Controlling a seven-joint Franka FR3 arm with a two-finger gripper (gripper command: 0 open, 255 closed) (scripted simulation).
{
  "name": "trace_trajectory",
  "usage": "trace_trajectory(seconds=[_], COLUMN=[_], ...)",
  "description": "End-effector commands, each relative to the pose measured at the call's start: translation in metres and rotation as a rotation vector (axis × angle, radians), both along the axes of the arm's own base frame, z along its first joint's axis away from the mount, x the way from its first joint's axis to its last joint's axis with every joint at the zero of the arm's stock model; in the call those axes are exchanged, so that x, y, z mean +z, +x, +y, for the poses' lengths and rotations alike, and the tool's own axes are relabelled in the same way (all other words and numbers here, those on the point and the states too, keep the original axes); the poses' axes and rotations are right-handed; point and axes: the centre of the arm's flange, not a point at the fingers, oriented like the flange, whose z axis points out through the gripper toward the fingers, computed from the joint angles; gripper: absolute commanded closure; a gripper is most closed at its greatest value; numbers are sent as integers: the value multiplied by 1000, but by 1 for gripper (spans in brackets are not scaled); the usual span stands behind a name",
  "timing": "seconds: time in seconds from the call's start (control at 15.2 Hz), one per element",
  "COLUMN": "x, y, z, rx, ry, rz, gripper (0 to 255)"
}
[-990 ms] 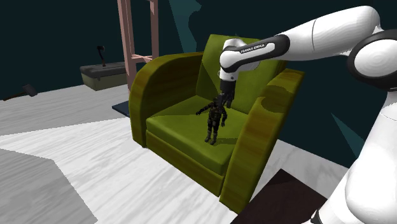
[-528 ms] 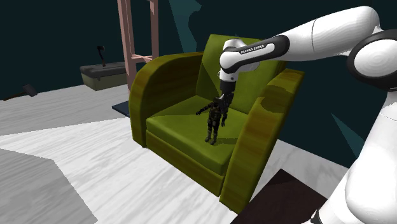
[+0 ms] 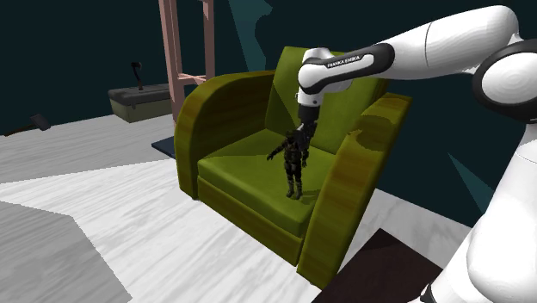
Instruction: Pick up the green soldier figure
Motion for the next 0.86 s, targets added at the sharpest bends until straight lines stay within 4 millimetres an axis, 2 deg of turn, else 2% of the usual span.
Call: trace_trajectory(seconds=[0.0, 0.66, 0.79], x=[11, 64, 64], y=[0, 0, 0], z=[0, 0, 0], rx=[0, 0, 0], ry=[0, 0, 0], rz=[0, 0, 0], gripper=[255, 255, 255])
